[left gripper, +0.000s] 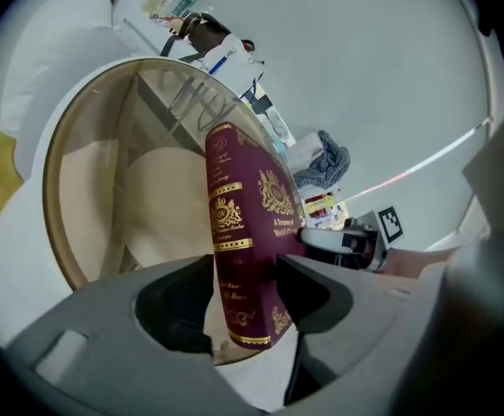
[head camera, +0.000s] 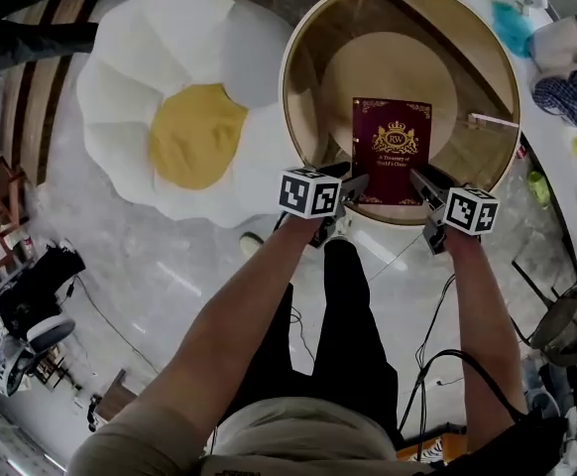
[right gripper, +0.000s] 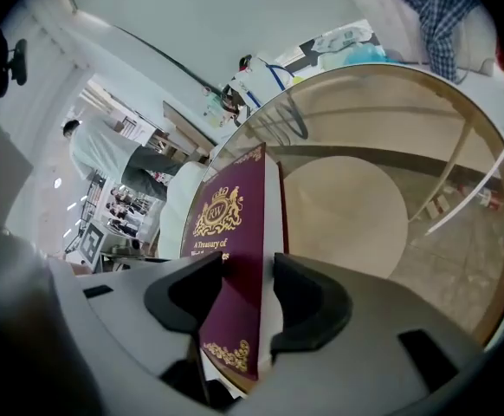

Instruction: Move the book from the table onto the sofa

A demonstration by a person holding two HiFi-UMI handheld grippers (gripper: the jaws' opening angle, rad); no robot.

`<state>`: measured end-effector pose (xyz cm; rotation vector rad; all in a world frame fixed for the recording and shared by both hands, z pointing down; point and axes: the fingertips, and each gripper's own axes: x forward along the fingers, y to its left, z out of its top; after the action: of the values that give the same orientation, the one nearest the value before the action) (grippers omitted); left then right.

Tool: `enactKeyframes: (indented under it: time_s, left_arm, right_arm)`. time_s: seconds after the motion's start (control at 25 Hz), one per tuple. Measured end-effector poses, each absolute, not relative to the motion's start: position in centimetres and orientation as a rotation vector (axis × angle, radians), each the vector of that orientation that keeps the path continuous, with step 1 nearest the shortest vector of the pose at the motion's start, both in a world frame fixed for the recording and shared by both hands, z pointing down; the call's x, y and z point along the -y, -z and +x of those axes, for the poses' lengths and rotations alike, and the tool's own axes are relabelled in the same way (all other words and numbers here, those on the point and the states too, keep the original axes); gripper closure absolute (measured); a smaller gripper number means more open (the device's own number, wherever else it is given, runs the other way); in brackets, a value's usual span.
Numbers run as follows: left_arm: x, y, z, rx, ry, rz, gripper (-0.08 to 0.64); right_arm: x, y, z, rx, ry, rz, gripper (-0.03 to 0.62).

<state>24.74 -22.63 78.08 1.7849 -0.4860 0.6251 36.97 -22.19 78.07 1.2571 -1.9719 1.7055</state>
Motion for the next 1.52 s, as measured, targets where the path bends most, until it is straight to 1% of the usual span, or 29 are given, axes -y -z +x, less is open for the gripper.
enactKeyframes:
  time_s: [0.28, 0.4, 0.52, 0.68, 0.96, 1.2, 1.52]
  left_arm:
    - [22.8, -77.4, 24.1, 0.513, -0.534, 1.755, 0.347]
    - [22.6, -76.2, 22.0, 0.542, -0.504, 1.768, 0.347]
    - [22.8, -75.0, 18.4, 0.606, -0.462, 1.769, 0.347]
    - [23.1, -73.7, 11.7, 0.705, -0.405, 1.762, 0.347]
    - [22.7, -73.7, -3.3, 0.88, -0.329, 1.714, 0.347]
    - [20.7, -76.6, -15.1, 1.052, -0.254, 1.622, 0.347]
    - [18.3, -83.2, -25.9, 1.158, -0.193, 1.564, 0.347]
  right_arm:
    - [22.2, -77.4, 36.0, 1.946, -1.669, 1.277, 0.42]
    - [22.5, -76.1, 34.0, 1.978, -1.629, 1.248, 0.422]
    - [23.1, -74.8, 30.4, 2.014, -1.591, 1.21, 0.424]
    - [24.4, -73.4, 23.6, 2.077, -1.517, 1.103, 0.425]
    - [25.5, -73.7, 8.3, 2.168, -1.435, 0.869, 0.431]
    - [25.2, -77.4, -4.1, 2.21, -1.378, 0.656, 0.43]
    - [24.0, -84.8, -15.5, 2.223, -1.355, 0.505, 0.431]
